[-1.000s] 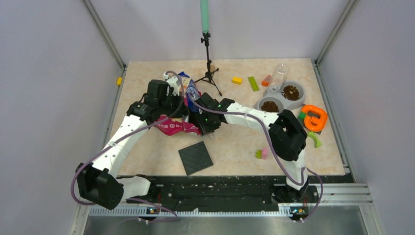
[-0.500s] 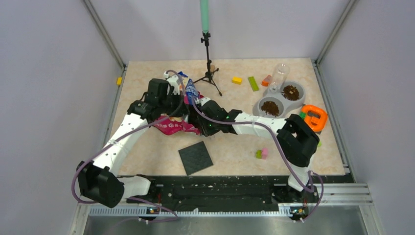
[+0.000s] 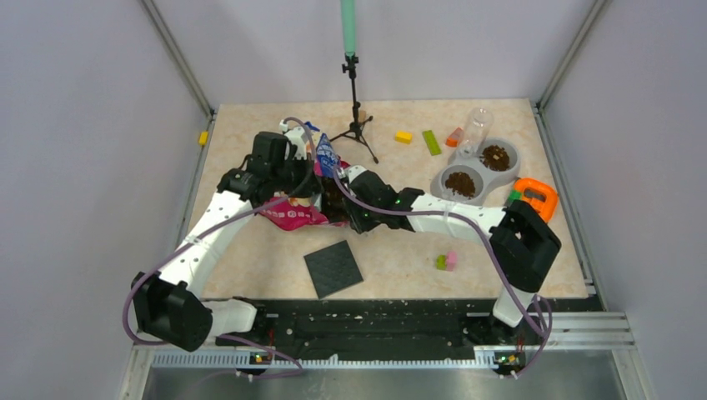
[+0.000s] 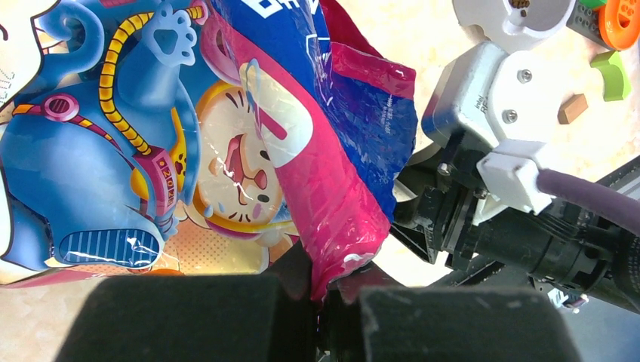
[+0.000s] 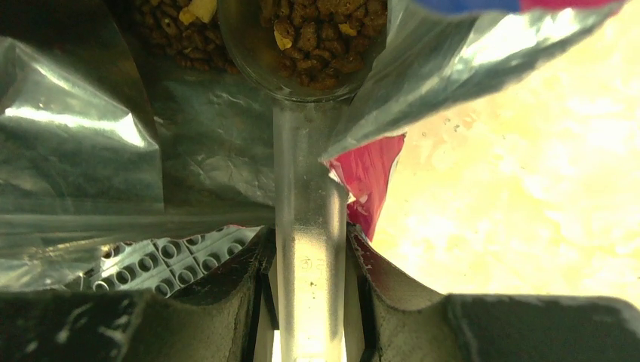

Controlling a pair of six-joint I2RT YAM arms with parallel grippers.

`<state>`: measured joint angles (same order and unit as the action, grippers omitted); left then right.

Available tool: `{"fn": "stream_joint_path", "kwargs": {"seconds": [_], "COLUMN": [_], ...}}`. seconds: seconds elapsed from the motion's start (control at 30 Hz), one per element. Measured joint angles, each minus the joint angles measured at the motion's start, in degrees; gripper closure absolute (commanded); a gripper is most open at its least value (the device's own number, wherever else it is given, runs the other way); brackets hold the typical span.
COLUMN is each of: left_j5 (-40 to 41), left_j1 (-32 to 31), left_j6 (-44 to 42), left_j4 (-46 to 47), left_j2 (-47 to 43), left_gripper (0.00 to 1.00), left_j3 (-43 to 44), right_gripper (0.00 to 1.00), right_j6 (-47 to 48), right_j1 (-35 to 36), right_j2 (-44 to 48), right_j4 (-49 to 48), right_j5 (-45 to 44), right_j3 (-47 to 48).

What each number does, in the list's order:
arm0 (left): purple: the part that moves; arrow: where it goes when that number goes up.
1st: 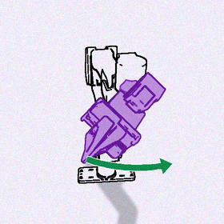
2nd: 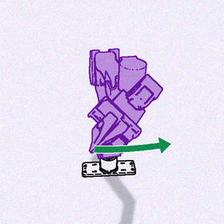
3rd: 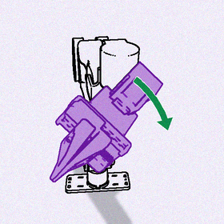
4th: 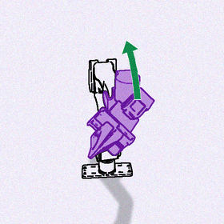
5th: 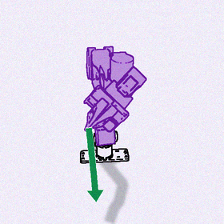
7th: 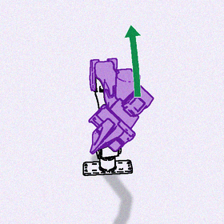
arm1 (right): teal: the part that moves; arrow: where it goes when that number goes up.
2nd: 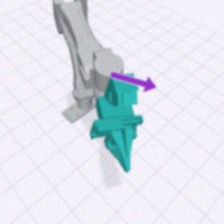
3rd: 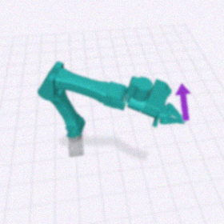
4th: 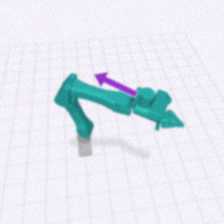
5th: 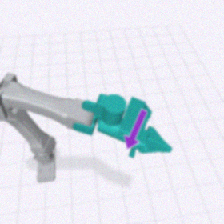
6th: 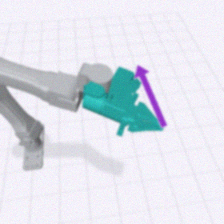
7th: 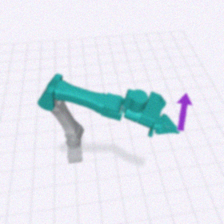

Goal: Serve the pet food

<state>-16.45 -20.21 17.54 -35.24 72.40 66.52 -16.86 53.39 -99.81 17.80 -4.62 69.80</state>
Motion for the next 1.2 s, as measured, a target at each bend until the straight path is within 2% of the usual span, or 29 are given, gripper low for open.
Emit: {"fn": "stream_joint_path", "kwargs": {"seconds": [0.53,0.93,1.2], "left_j5": [-0.5,-0.9,-1.2], "left_j1": [0.0,0.0,0.0], "left_j6": [0.1,0.3,0.3], "left_j4": [-0.3,-0.3,-0.3], "left_j2": [1.8,2.6,2.8], "left_gripper": [1.0,1.0,1.0], "left_j3": [1.8,2.5,2.7], "right_gripper": [1.0,1.0,1.0], "right_j6": [4.4,5.4,6.4], "right_j1": [0.0,0.1,0.4], "right_j2": [1.5,7.8,8.0], "right_j4": [18.3,22.1,23.6], "right_j5": [-0.8,1.4,1.5], "right_j3": [4.1,4.1,4.2]}}
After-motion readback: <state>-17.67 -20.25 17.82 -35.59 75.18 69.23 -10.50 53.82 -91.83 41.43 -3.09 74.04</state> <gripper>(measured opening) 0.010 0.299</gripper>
